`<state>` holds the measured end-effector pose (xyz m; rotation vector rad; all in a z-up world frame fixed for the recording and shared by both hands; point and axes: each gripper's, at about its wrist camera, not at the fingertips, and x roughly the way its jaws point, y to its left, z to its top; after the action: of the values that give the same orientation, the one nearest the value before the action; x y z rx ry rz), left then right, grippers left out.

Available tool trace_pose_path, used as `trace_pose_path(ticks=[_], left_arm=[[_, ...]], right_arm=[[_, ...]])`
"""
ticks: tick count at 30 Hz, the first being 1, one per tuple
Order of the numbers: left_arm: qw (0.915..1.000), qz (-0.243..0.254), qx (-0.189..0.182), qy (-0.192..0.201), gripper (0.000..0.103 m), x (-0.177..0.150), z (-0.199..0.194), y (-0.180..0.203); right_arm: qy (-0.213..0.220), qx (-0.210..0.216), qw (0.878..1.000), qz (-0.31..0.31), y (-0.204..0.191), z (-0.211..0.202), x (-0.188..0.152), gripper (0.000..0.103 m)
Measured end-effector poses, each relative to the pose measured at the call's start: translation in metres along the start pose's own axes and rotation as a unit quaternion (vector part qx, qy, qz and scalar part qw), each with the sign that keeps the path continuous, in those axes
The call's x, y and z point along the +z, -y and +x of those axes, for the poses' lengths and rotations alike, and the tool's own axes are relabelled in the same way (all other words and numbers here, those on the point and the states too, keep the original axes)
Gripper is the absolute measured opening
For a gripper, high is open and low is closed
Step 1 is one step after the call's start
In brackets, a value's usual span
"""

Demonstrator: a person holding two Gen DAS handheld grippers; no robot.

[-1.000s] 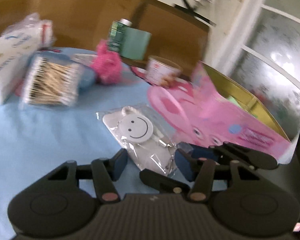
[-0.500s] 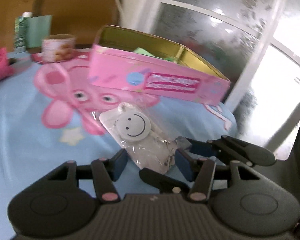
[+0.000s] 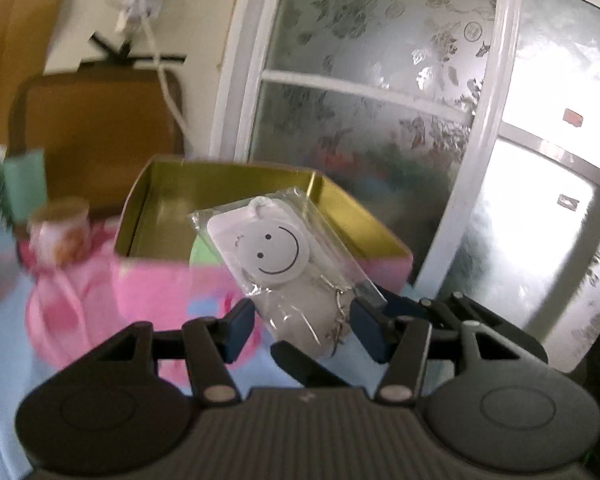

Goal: Organize soft objects

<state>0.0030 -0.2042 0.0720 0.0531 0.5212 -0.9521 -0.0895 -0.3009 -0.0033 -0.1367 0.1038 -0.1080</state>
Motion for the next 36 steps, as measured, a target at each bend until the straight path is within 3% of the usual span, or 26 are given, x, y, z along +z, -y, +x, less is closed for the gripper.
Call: trace_pose_path(ticks=[8, 14, 17, 22, 27, 33, 36], left_arm=[[0.9999, 0.007, 0.011, -0.005, 0.053, 0.053, 0.086, -0.004], [0.9989, 0.01, 0.036, -0.026, 0.059, 0.059, 0.137, 0.001], [0.9985, 0.008, 0.044, -0.031, 0.062, 0.053, 0.144, 0.002], [0.9984, 0.027, 0.05, -0.007, 0.063, 0.041, 0.12, 0.004], [0.9971, 0.018, 0.056, 0.048, 0.069, 0.028, 0.061, -0.008], [0.9882, -0.013, 0.12, 0.094, 0.07, -0.006, -0.018, -0.055], [0.9772, -0.032, 0.191, 0.088, 0.07, -0.033, -0.049, -0.093]], right_arm=[[-0.01, -0.039, 0.998, 0.051, 0.058, 0.062, 0.017, 0.071], [-0.058, -0.088, 0.993, 0.058, 0.081, 0.104, 0.01, 0.073], [-0.077, -0.098, 0.989, 0.073, 0.09, 0.115, 0.007, 0.076], [-0.04, -0.106, 0.991, 0.072, 0.082, 0.096, 0.005, 0.081], [0.007, -0.082, 0.994, 0.076, 0.058, 0.069, 0.009, 0.081], [0.008, 0.009, 0.999, 0.038, 0.002, 0.063, 0.019, 0.08], [-0.023, 0.081, 0.996, 0.039, -0.026, 0.074, 0.025, 0.075]])
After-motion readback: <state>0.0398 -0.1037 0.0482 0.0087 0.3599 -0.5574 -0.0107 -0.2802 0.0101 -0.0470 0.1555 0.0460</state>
